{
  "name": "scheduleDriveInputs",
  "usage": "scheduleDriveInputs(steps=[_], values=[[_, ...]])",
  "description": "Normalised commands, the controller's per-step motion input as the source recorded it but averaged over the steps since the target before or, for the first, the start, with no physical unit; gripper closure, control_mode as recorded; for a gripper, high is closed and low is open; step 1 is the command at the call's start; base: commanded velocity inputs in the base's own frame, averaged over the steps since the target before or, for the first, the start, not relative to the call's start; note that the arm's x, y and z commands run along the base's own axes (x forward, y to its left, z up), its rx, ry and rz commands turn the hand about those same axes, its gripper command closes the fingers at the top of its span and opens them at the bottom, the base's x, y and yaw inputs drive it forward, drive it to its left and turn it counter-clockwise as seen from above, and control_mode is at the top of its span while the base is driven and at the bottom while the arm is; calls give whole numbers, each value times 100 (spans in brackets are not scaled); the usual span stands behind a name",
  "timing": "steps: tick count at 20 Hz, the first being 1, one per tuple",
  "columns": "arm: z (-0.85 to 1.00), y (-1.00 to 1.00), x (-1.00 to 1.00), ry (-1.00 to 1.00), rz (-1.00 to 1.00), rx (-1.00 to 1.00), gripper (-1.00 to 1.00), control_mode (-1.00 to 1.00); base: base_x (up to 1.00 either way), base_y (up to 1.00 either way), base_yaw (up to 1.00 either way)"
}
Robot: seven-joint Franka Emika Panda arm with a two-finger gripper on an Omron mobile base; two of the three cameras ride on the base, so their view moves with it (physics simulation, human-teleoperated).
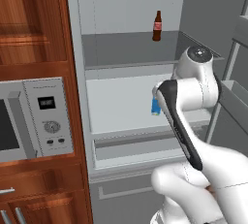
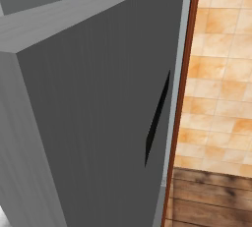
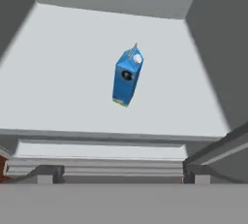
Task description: Take out the milk from the fridge and place it on the tray on the counter. Then take the sugar cube near the tray and place it in the tray.
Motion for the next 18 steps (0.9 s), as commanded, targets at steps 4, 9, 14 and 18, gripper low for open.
scheduleDriveInputs(steps=[4, 9, 14, 18], values=[[-33, -8, 13, -34, -3, 7, -100, -100, 0, 0, 0], [-13, -4, 33, -11, -4, 9, -100, -100, 0, 0, 0], [0, 0, 29, 0, -13, 6, -100, -100, 0, 0, 0], [0, -4, 40, 0, -8, 0, -100, -100, 0, 0, 0]])
